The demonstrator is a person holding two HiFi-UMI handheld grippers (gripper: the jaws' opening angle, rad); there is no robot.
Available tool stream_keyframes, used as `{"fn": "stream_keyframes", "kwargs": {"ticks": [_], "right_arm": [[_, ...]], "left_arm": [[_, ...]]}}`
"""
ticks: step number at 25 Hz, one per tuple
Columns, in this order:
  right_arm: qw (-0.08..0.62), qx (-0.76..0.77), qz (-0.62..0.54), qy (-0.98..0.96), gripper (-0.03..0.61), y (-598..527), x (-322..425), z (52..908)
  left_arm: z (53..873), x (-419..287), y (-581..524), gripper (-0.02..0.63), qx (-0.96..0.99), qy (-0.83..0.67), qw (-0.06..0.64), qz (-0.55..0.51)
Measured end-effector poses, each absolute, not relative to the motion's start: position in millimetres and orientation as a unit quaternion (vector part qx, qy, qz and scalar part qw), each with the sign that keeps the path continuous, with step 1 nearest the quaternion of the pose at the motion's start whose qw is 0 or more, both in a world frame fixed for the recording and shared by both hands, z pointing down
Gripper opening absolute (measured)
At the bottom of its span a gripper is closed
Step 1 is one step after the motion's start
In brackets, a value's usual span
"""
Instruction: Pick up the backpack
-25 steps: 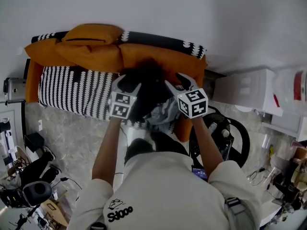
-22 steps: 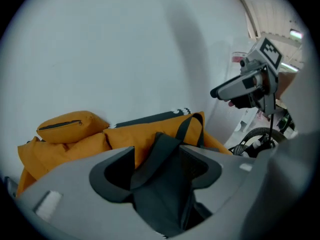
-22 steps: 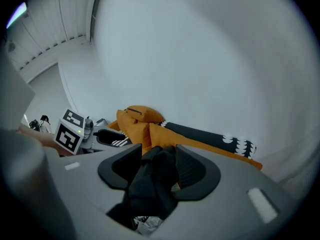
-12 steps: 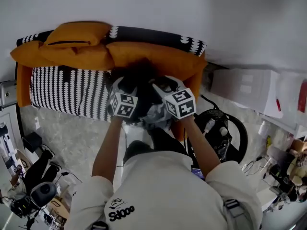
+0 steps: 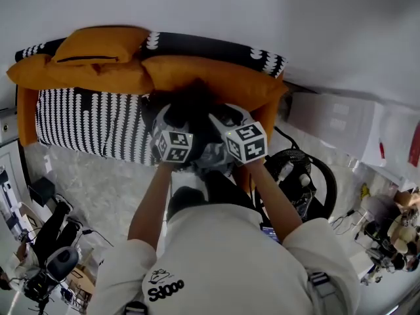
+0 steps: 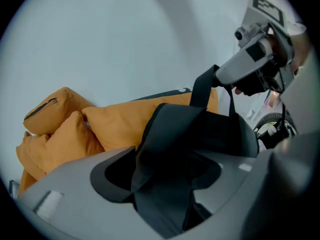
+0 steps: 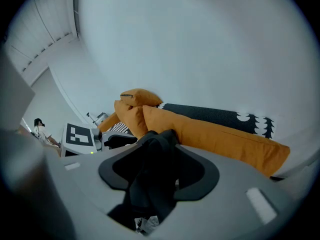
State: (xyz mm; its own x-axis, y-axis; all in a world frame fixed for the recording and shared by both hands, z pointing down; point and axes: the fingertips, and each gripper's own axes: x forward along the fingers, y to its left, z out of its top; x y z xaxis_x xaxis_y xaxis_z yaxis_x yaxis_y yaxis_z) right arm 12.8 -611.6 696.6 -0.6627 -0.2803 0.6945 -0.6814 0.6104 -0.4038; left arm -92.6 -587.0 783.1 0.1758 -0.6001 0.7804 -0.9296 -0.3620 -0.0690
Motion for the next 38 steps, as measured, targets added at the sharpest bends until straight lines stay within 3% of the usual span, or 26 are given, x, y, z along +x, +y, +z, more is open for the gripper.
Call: {"fn": "stream_keyframes", "kwargs": {"ticks": [8,11,19,27,33,35,38], "right_arm": [[0.295,0.299,0.355,-0.835,0.187,-617.1,19.5,714.2],[0.288,0.299,0.354,-0.838,0.153,-621.1,15.2,717.5],[0.279,0.301,0.367,-0.835,0.169,-625.5,13.8,728.1],[0.264,0.319,0.357,-0.837,0.095,-625.2,11.6,721.9],[0.261,0.324,0.348,-0.84,0.032,-614.4,5.4,710.7],[0.264,0.316,0.343,-0.844,0.017,-606.4,0.5,705.5],[0.266,0.298,0.336,-0.853,0.008,-591.4,-8.4,696.0]], "left_arm": [[781.4,-101.0,-592.9,0.27,0.731,-0.535,0.216,0.363],[783.0,-104.2,-599.1,0.281,0.731,-0.537,0.21,0.366],[788.2,-97.6,-605.5,0.278,0.722,-0.56,0.152,0.377],[794.6,-98.7,-609.3,0.275,0.752,-0.522,0.207,0.346],[792.1,-94.8,-605.3,0.206,0.764,-0.502,0.209,0.347],[782.5,-102.0,-607.6,0.131,0.758,-0.522,0.199,0.336],[768.7,-105.8,-609.4,0.097,0.756,-0.536,0.189,0.326]]}}
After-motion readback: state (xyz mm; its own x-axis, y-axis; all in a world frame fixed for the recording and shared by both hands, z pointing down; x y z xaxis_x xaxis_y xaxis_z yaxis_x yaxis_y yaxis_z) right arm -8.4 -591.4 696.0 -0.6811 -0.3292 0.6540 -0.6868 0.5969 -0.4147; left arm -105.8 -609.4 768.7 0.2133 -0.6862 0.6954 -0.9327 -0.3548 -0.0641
